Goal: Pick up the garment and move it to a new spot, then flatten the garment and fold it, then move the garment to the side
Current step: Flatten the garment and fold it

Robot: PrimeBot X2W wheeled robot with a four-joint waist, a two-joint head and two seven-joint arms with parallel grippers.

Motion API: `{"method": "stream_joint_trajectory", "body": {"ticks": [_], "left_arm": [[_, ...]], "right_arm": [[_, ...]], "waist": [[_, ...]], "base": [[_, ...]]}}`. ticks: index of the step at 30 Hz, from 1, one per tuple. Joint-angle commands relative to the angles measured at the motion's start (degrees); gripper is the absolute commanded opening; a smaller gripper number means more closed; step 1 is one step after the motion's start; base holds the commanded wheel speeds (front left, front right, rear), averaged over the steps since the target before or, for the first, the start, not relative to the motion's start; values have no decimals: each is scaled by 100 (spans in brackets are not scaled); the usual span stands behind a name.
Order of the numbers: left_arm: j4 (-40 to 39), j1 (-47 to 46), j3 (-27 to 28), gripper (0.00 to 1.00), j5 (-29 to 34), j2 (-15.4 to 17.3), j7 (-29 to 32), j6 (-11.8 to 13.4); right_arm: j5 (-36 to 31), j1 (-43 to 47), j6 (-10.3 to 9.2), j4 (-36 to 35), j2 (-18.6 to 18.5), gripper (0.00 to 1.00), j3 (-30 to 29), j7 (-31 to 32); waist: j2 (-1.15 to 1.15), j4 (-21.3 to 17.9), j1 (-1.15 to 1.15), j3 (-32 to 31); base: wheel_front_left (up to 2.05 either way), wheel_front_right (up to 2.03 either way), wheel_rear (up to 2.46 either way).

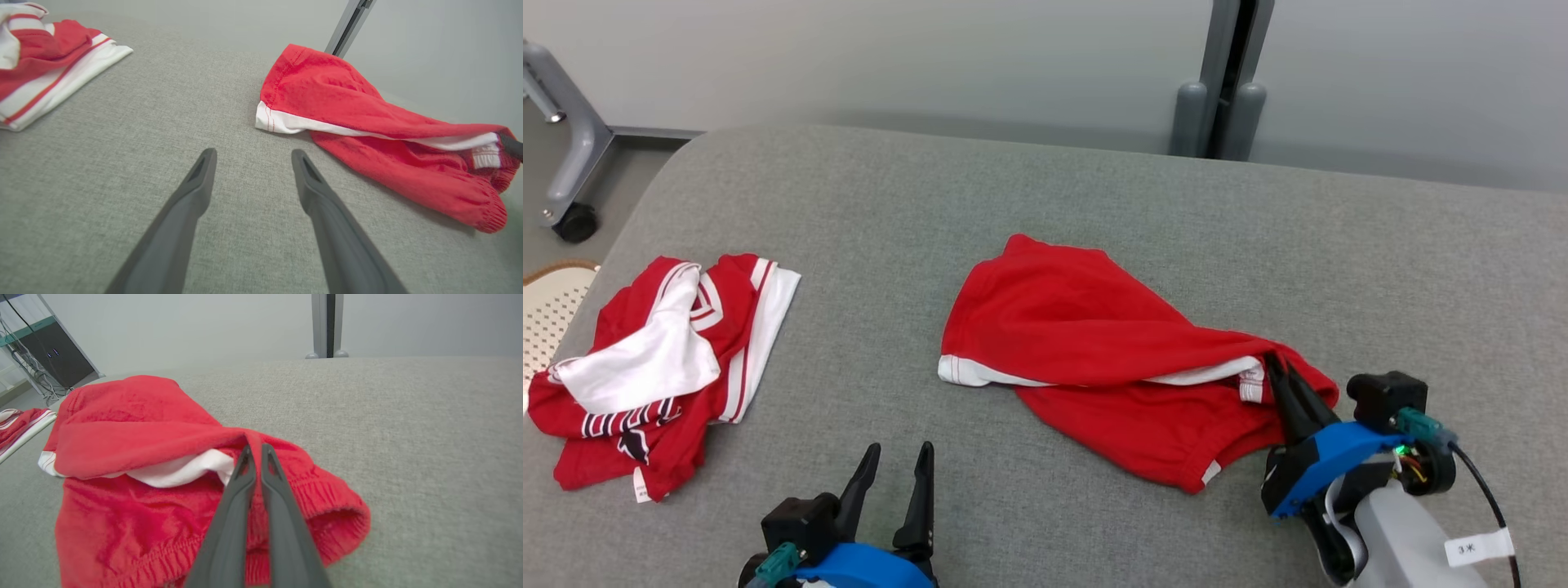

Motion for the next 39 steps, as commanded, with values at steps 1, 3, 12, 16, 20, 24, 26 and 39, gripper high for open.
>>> {"method": "stream_joint_trajectory", "body": {"ticks": [1,3,12,16,20,24,26,39], "left_arm": [[3,-95,-15,100,-21,43,-15,-12],[-5,-156,-43,100,-56,68,-15,-12],[-21,-331,-116,100,-111,123,-15,-13],[-61,-430,-140,100,-142,87,-15,-13],[-124,-467,-104,100,-132,80,-15,-13],[-129,-434,-71,100,-97,77,-15,-13],[-121,-394,-54,100,-86,68,-15,-13],[-29,-44,9,100,-43,28,-15,-13]], "right_arm": [[-73,-193,0,110,-57,0,-5,-31],[-52,-410,0,306,-61,0,-94,-43],[-622,-1089,0,1262,-258,33,-384,-103],[-827,-1131,0,1514,-267,100,-676,-126],[-997,-800,0,741,-172,100,-1030,-129],[-1066,-314,0,-408,-24,100,-1033,-126],[-995,30,0,-916,39,100,-800,-126],[-905,878,0,-549,18,100,1362,-128]], "waist": [[0,98,-1,108],[0,144,-1,197],[0,246,-1,447],[0,210,-1,435],[0,68,-1,360],[0,-98,-1,256],[0,-151,-1,202],[0,-55,-1,-116]], "base": [[0,0,0],[0,0,0],[0,0,0],[0,0,0],[0,0,0],[0,0,0],[0,0,0],[0,0,0]]}}
